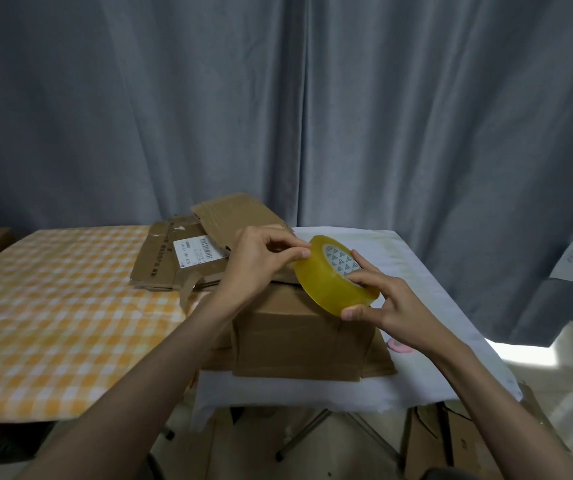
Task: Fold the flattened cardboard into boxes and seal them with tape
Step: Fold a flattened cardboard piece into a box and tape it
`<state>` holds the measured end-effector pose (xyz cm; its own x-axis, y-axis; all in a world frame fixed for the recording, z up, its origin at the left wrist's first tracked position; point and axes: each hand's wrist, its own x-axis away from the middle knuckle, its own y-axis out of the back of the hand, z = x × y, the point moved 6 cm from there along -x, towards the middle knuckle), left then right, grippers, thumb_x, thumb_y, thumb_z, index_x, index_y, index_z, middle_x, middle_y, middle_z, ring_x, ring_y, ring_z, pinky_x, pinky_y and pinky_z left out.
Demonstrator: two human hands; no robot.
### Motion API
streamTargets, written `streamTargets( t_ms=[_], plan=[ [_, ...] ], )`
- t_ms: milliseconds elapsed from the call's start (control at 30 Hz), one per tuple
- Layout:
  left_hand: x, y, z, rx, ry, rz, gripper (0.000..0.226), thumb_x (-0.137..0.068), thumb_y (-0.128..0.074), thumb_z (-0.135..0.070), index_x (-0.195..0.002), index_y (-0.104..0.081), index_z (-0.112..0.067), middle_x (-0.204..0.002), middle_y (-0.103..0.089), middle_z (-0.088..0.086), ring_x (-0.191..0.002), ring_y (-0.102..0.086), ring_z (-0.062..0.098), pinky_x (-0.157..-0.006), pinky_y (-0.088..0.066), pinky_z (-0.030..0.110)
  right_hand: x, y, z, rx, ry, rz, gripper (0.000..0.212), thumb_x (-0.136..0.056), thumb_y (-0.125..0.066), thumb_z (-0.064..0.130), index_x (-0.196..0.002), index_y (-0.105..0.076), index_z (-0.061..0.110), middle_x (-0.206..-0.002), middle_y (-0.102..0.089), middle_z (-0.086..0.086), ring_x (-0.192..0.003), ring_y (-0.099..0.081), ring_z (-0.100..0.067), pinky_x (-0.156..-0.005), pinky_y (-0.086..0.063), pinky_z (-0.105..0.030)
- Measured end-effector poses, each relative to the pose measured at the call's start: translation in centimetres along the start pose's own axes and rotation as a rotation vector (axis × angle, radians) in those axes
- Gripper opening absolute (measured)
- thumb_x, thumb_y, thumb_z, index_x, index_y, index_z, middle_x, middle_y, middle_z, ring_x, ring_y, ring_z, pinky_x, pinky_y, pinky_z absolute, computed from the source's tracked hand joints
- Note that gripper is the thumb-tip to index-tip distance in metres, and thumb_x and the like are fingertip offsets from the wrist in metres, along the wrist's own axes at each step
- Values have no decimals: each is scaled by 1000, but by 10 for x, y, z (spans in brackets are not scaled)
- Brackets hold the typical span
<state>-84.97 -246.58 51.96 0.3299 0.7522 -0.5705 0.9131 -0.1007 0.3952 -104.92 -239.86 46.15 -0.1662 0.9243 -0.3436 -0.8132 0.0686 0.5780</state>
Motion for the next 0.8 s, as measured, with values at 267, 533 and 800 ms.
streamTargets(
  t_ms=[267, 533, 800],
  plan=[
    [2, -8, -6, -105, -74, -34, 2, -89, -72, -13, -89, -73, -12, -91, -68, -6, -88, -63, 4, -72, -50, 13, -1, 6, -3, -32, -53, -1, 52, -68, -81, 49, -116, -64, 40, -149, -37, 25, -143, -27, 7, -106, -37, -17],
    [0, -8, -2, -195, -53, 48, 4, -94, -63, -16, -91, -66, -17, -93, -65, -6, -90, -58, 2, -72, -41, 8, -5, 6, -3, 23, -54, 35, 57, -75, -78, 55, -126, -60, 38, -156, -37, 11, -145, -25, 4, -105, -33, -9],
    [2, -7, -9, -163, -122, -16, 5, -94, -63, -12, -90, -64, -13, -89, -67, -4, -88, -62, 7, -74, -47, 14, -6, 10, -1, -50, -55, 35, 54, -73, -74, 56, -122, -63, 37, -143, -48, 24, -142, -31, 6, -116, -36, -40]
  ],
)
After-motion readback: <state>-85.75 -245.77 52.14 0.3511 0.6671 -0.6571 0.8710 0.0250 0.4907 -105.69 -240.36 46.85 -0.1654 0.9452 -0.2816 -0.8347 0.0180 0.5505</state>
